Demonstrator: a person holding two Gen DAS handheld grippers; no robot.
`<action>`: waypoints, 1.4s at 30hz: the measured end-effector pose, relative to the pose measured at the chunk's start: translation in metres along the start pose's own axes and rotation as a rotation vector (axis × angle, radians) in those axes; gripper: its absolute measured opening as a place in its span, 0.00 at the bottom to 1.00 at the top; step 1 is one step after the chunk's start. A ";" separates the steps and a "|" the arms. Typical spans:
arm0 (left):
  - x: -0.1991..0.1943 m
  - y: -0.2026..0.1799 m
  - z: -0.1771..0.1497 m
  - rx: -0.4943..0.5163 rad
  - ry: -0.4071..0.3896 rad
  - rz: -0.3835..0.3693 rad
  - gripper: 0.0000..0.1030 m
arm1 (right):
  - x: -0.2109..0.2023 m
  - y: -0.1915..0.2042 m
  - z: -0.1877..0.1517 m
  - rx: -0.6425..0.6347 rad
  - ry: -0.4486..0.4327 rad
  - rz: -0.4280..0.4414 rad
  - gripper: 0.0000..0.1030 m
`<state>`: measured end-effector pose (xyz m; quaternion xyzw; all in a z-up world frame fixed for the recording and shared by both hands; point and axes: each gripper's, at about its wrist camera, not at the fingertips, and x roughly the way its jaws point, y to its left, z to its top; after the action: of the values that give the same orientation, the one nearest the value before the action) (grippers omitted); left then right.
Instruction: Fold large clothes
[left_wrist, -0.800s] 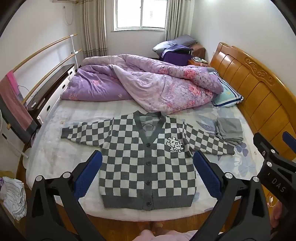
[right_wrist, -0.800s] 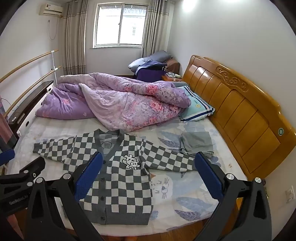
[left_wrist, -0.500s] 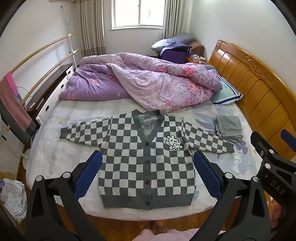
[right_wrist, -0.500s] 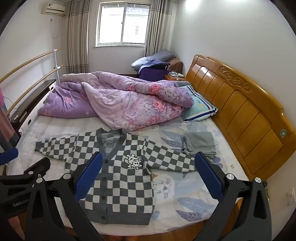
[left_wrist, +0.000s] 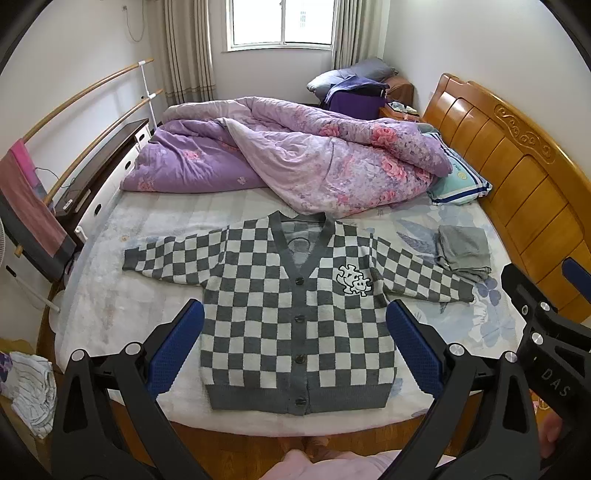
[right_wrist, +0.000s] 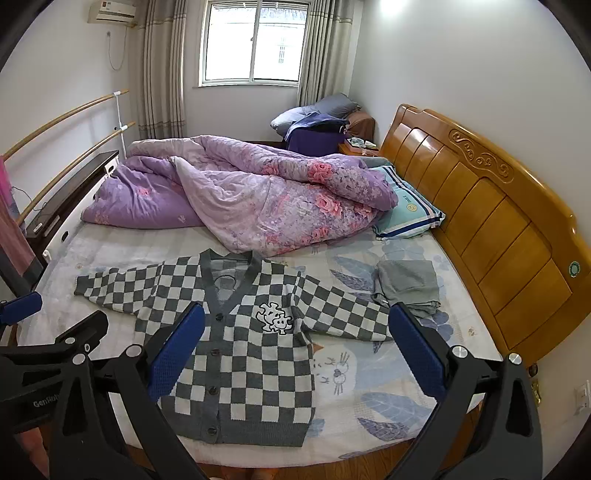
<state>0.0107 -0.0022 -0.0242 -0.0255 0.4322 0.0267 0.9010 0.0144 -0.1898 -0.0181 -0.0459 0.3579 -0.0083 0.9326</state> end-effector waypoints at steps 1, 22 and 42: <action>0.002 0.000 -0.001 0.002 0.002 -0.001 0.95 | 0.001 0.000 0.000 0.000 0.003 -0.002 0.93; 0.011 0.000 -0.011 -0.006 0.005 0.007 0.95 | 0.004 0.011 0.002 0.001 0.008 0.001 0.93; 0.009 0.014 -0.010 0.001 0.008 0.010 0.95 | 0.003 0.020 -0.002 0.012 0.016 0.009 0.93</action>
<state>0.0075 0.0117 -0.0375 -0.0231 0.4361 0.0311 0.8990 0.0145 -0.1700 -0.0236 -0.0384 0.3656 -0.0066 0.9299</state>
